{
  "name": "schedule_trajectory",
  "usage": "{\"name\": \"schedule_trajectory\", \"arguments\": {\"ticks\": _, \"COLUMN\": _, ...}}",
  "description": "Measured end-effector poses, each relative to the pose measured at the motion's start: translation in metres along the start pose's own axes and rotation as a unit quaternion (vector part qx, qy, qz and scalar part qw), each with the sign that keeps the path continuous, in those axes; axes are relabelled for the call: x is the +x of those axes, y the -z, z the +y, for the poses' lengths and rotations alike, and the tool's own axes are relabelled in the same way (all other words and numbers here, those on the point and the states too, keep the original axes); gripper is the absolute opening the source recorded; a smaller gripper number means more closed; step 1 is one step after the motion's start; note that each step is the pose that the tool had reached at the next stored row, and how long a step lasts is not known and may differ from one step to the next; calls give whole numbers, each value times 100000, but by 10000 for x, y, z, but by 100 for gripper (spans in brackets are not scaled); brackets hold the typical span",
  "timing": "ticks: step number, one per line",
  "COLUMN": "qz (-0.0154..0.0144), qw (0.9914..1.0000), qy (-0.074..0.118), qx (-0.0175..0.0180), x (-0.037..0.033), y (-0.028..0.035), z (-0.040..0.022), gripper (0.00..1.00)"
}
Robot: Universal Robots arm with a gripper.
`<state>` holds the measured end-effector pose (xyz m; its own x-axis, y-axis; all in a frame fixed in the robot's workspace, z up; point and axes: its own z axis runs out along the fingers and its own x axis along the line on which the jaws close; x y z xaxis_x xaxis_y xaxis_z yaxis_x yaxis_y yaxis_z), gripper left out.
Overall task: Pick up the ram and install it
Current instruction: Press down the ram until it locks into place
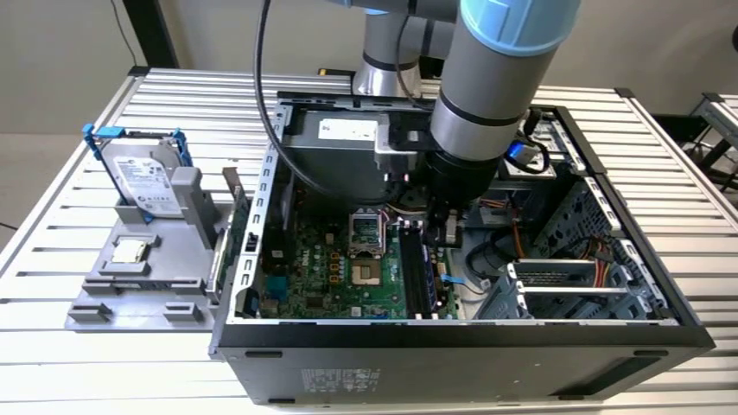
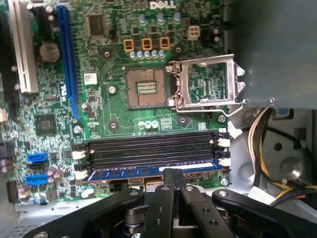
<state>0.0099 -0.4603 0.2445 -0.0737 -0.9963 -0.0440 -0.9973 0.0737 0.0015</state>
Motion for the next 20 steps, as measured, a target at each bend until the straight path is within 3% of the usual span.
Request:
{"name": "schedule_trajectory", "arguments": {"ticks": 5, "qz": 7, "qw": 99968, "qy": 2526, "qx": -113, "x": 0, "y": -2, "z": -7, "gripper": 0}}
{"name": "schedule_trajectory", "arguments": {"ticks": 10, "qz": 92, "qw": 99966, "qy": 2614, "qx": -110, "x": 1, "y": -8, "z": -12, "gripper": 0}}
{"name": "schedule_trajectory", "arguments": {"ticks": 16, "qz": 95, "qw": 99966, "qy": 2603, "qx": -142, "x": 80, "y": -29, "z": -22, "gripper": 0}}
{"name": "schedule_trajectory", "arguments": {"ticks": 20, "qz": 114, "qw": 99966, "qy": 2590, "qx": -353, "x": 132, "y": -31, "z": -26, "gripper": 0}}
